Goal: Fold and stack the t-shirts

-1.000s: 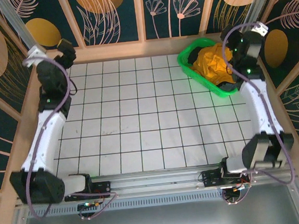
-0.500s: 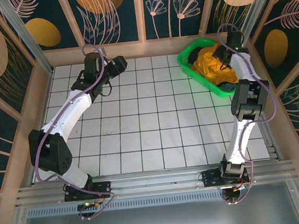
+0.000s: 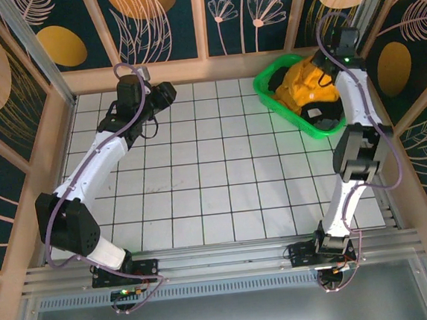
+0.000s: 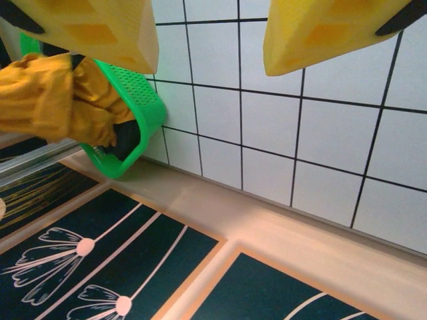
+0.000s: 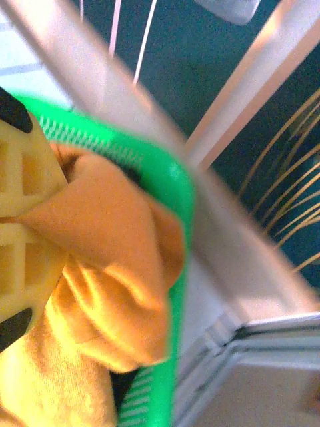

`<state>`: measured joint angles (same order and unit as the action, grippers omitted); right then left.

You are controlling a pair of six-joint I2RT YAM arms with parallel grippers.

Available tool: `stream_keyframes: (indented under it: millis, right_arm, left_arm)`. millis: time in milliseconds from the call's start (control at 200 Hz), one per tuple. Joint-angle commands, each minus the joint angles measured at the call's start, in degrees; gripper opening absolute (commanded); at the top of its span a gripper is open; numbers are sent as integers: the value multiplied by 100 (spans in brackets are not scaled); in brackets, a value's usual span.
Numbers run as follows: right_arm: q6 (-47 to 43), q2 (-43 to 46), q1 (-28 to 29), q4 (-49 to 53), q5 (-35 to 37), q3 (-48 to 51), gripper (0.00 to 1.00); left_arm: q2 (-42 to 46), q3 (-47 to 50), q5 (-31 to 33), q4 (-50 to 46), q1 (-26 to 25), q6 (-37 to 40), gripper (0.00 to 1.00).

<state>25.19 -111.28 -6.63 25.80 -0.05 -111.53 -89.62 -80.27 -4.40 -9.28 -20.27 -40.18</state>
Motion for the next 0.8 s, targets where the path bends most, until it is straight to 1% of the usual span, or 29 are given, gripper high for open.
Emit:
stream_keyframes:
  millis: [0, 125, 200, 270, 350, 435, 520, 596, 646, 651, 666, 711, 741, 766, 796]
  right_arm:
    - [-70, 757, 101, -725, -40, -522, 0]
    - [38, 819, 267, -769, -346, -1383, 0]
    - [38, 873, 490, -805, -336, -1846, 0]
    - [28, 958, 777, -837, -204, -2158, 0]
    - [-133, 1165, 1342, -911, 209, -2219, 0]
    - [-307, 1430, 2134, -1051, 844, -1892, 0]
    - [-363, 1627, 3002, -1166, 1321, -1208, 0]
    - [-304, 1705, 3724, -1263, 1429, -355, 0]
    - [-234, 1678, 4210, -1383, 1267, 270, 0]
    - [-239, 1670, 4256, -1402, 1229, 328, 1]
    - [-256, 1638, 4390, -1449, 1098, 498, 7]
    - [-393, 1459, 4785, -1448, 715, 831, 28]
    - [-501, 1289, 5049, -1375, 582, 922, 40]
    - [-629, 1143, 5236, -1291, 473, 956, 48]
    - [-767, 975, 5407, -1176, 380, 935, 55]
  left_arm:
    - [81, -188, 282, -247, -3, 27, 46]
    - [50, -257, 472, -315, -3, -12, 46]
    - [63, -306, 652, -410, -3, -23, 46]
    - [99, -344, 884, -535, -3, -20, 46]
    - [178, -375, 1153, -674, -3, -10, 46]
    - [305, -364, 1400, -787, -3, -7, 48]
    - [425, -349, 1645, -923, -3, -25, 52]
    - [514, -348, 1906, -1116, -4, -66, 56]
    - [574, -353, 2086, -1252, -3, -95, 61]
    - [580, -355, 2103, -1269, -3, -95, 61]
    - [598, -355, 2159, -1318, -3, -95, 63]
    - [657, -358, 2311, -1463, -3, -122, 68]
    - [697, -358, 2409, -1561, -4, -130, 69]
    - [736, -350, 2482, -1634, -3, -132, 70]
    - [780, -340, 2541, -1736, -3, -139, 70]
